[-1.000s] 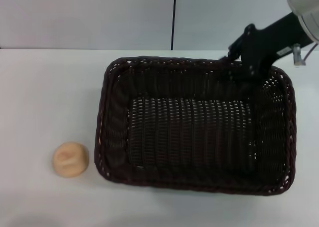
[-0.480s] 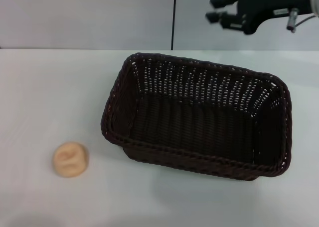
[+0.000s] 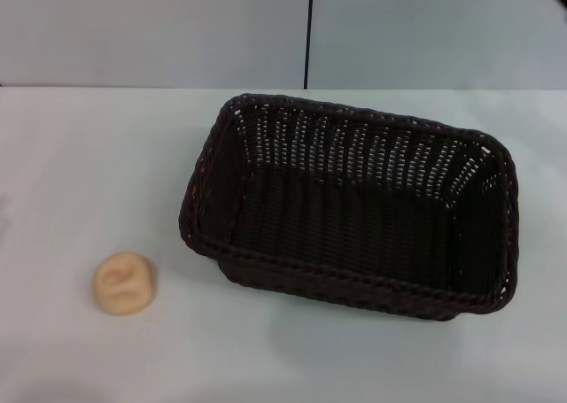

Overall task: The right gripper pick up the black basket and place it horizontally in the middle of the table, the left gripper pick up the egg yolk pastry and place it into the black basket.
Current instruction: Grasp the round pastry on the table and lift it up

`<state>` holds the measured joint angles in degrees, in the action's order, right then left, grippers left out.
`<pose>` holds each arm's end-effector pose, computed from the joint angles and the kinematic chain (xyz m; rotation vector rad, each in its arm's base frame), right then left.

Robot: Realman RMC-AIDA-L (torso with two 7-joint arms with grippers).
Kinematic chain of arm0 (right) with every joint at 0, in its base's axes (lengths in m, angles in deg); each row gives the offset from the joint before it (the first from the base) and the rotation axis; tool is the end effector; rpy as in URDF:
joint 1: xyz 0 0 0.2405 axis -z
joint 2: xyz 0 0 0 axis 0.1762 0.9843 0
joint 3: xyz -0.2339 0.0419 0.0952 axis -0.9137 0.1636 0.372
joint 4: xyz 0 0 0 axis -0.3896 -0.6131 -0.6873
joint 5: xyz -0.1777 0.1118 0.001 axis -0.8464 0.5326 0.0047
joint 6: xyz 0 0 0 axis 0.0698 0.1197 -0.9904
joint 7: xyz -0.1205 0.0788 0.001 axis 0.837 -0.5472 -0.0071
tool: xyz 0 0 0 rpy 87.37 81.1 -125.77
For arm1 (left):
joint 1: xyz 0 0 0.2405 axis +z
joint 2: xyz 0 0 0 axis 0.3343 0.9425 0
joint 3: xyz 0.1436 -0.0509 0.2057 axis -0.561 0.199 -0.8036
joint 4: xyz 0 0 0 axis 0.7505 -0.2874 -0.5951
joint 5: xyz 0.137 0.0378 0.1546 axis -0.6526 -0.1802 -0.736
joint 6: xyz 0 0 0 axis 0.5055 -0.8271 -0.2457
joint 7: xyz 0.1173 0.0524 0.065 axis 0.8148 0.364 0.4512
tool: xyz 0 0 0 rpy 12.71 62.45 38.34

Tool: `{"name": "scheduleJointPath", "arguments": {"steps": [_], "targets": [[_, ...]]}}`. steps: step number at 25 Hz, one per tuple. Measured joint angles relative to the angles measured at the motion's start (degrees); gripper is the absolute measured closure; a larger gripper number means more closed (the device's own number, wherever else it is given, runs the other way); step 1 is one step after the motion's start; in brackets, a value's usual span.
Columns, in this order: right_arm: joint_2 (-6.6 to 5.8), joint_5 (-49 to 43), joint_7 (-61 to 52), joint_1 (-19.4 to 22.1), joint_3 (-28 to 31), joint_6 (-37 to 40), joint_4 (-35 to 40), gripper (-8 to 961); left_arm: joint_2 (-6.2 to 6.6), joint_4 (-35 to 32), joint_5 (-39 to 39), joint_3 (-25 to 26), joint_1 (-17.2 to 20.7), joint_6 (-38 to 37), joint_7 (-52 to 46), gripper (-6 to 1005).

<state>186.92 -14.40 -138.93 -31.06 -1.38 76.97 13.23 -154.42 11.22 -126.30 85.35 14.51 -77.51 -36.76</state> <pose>0.2526 0.3524 0.0795 -2.0513 0.3582 1.1047 -0.3903 0.1793 0.0699 -1.4734 -0.6534 -1.0565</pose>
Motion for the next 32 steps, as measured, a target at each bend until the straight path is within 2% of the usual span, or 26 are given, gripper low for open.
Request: {"name": "scheduleJointPath", "arguments": {"steps": [3, 7, 9, 14, 16, 19, 23, 24, 32], "targets": [[-0.05, 9.75, 8.25, 2.52, 0.35, 1.95, -9.77, 663, 0.19, -4.85, -0.11, -8.19, 0.57, 0.2, -2.9, 332], [-0.07, 14.82, 14.41, 4.33, 4.28, 3.75, -18.1, 660, 1.04, -8.5, -2.27, -14.98, 1.41, 1.17, -4.21, 332], [0.03, 15.12, 15.17, 4.84, 7.32, 4.3, -20.46, 659, 1.67, -9.31, -4.81, -15.58, 1.64, 1.36, -4.54, 332], [-0.11, 15.44, 15.39, 4.89, 13.11, 4.12, -25.37, 551, 3.76, -10.22, -14.64, -15.96, 1.54, 0.78, -5.57, 333], [-0.11, 15.48, 15.6, 5.12, 14.17, 3.7, -25.75, 508, 3.95, -10.53, -18.62, -16.0, 0.94, 0.6, -6.15, 333], [-0.06, 15.59, 16.14, 5.21, 16.48, 3.22, -26.83, 486, 3.56, -10.67, -22.68, -16.02, -0.23, 0.53, -6.37, 333], [-0.16, 15.66, 16.57, 5.02, 19.35, 2.91, -27.75, 486, 2.12, -10.69, -25.36, -16.0, -2.03, 1.53, -5.63, 333], [-0.16, 15.67, 16.73, 5.01, 19.74, 2.72, -27.77, 486, 1.42, -10.7, -26.07, -16.07, -2.94, 2.58, -5.18, 333], [-0.22, 15.74, 17.03, 5.28, 21.42, 1.04, -27.92, 486, 0.35, -10.72, -28.62, -16.27, -4.88, 5.82, -4.97, 333]]}}
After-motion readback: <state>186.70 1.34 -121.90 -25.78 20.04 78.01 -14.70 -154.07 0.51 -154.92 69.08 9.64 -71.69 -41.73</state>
